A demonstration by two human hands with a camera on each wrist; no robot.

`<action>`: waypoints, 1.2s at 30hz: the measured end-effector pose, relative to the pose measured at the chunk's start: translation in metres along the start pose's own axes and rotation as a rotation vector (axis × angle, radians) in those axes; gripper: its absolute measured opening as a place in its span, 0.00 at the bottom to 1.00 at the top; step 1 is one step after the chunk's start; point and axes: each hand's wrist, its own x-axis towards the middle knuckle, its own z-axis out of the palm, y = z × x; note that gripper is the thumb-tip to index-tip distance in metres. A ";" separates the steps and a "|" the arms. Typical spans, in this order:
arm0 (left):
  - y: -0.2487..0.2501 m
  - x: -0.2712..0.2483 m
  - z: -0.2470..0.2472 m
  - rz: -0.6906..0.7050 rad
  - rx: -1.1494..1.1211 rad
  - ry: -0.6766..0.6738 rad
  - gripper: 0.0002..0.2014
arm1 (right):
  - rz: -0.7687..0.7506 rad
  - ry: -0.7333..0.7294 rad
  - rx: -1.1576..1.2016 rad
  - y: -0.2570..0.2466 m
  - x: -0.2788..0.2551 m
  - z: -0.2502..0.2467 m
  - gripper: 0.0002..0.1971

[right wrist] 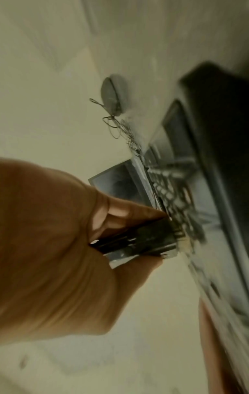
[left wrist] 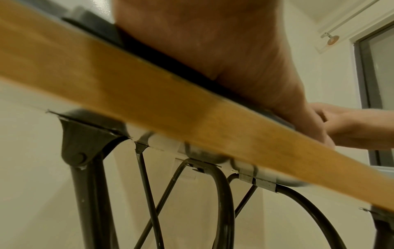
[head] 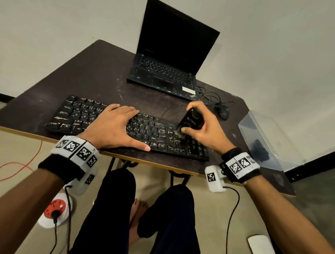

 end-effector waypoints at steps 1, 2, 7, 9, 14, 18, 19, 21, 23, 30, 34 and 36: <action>0.000 0.001 0.000 0.001 0.002 0.003 0.76 | 0.007 0.016 -0.016 -0.001 0.001 -0.001 0.28; 0.001 0.001 -0.001 0.004 0.004 0.000 0.76 | 0.005 0.005 -0.017 -0.002 0.001 -0.001 0.28; -0.001 -0.001 0.000 0.000 -0.014 -0.006 0.76 | -0.020 -0.077 0.022 -0.003 -0.001 -0.005 0.27; 0.000 0.001 0.000 0.003 -0.008 -0.007 0.76 | -0.011 -0.024 0.009 -0.001 -0.002 -0.006 0.27; -0.001 0.000 0.002 0.000 0.000 -0.002 0.75 | -0.030 -0.043 0.017 0.000 -0.006 -0.003 0.27; 0.000 0.000 0.001 0.009 -0.004 0.008 0.75 | -0.063 -0.070 0.040 -0.004 -0.008 0.002 0.27; 0.000 -0.001 0.000 0.007 -0.010 0.012 0.74 | -0.080 -0.101 0.044 -0.006 -0.009 0.005 0.27; 0.000 -0.002 0.001 0.007 -0.018 0.024 0.74 | -0.070 -0.077 -0.017 -0.006 -0.006 0.004 0.27; 0.002 -0.001 0.000 0.015 -0.010 0.017 0.75 | -0.056 -0.041 -0.046 -0.004 -0.004 0.002 0.27; 0.001 -0.001 0.000 0.011 -0.011 0.010 0.75 | -0.048 -0.021 -0.062 0.001 -0.008 -0.004 0.27; -0.001 -0.002 0.000 0.004 -0.012 0.006 0.75 | -0.164 -0.138 -0.060 -0.003 -0.020 0.007 0.26; -0.001 -0.001 0.001 0.007 -0.012 0.012 0.75 | -0.140 -0.105 -0.123 0.002 -0.015 0.000 0.26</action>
